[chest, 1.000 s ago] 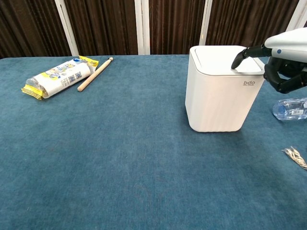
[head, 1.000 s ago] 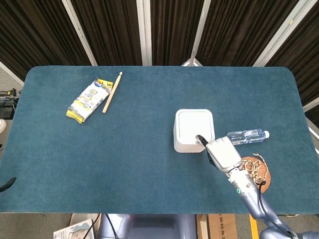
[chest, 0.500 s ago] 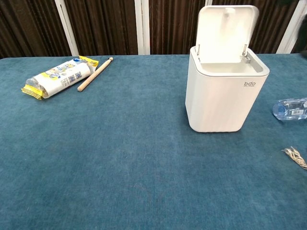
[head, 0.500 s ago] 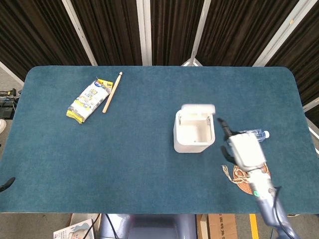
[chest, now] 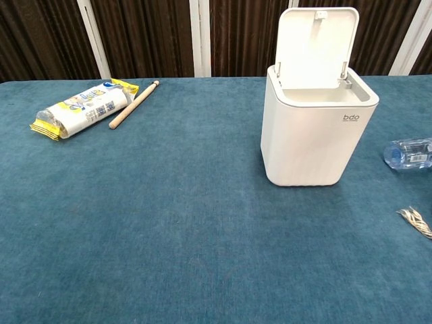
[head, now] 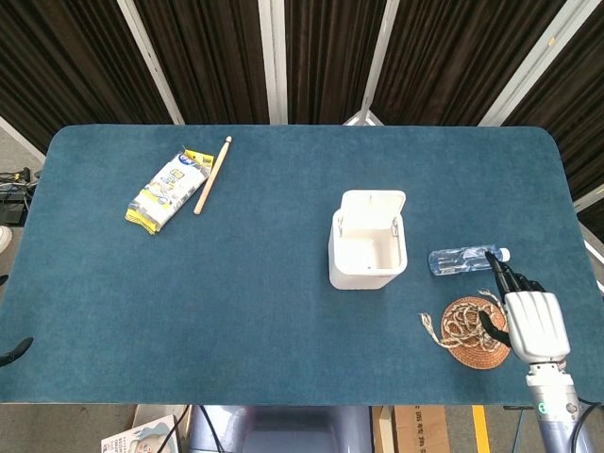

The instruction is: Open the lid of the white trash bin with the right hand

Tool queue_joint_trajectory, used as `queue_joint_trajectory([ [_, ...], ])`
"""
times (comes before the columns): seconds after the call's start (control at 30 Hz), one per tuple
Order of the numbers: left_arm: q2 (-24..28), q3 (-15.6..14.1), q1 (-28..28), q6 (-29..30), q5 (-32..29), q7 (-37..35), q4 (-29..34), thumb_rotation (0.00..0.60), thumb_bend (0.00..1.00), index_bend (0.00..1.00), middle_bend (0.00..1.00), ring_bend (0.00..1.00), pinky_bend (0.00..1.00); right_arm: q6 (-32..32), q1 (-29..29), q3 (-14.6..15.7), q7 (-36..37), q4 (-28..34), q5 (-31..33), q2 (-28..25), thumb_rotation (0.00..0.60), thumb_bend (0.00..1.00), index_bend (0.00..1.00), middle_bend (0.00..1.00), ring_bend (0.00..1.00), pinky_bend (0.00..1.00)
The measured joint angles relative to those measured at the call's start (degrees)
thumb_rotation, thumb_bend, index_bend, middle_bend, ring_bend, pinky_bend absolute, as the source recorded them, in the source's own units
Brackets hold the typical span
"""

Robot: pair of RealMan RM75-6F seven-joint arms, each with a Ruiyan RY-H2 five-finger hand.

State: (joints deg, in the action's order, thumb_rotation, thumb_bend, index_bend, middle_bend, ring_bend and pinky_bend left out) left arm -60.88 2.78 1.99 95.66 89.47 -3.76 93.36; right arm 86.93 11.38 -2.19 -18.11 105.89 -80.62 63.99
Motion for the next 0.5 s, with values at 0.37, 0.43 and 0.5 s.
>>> queue_joint_trajectory([
  [0.37, 0.86, -1.24, -0.65, -2.38, 0.92, 1.36, 1.15, 0.600, 0.16, 0.17, 0.04, 0.00, 0.00, 6.70, -4.12, 1.84, 6.84, -16.91, -7.86, 8.86, 0.600, 0.29, 0.06, 0.15, 0.19, 0.19],
  [0.43, 1.05, -1.56, -0.80, -2.57, 1.62, 1.09, 1.16, 0.600, 0.16, 0.17, 0.04, 0.00, 0.00, 6.91, -4.52, 1.87, 6.73, -17.24, -8.40, 9.07, 0.600, 0.29, 0.06, 0.15, 0.19, 0.19],
  [0.5, 1.24, -1.92, -0.96, -2.79, 2.30, 0.73, 1.07, 0.600, 0.16, 0.17, 0.04, 0.00, 0.00, 6.87, -4.71, 1.83, 6.72, -17.17, -8.43, 8.98, 0.600, 0.29, 0.06, 0.15, 0.19, 0.19],
])
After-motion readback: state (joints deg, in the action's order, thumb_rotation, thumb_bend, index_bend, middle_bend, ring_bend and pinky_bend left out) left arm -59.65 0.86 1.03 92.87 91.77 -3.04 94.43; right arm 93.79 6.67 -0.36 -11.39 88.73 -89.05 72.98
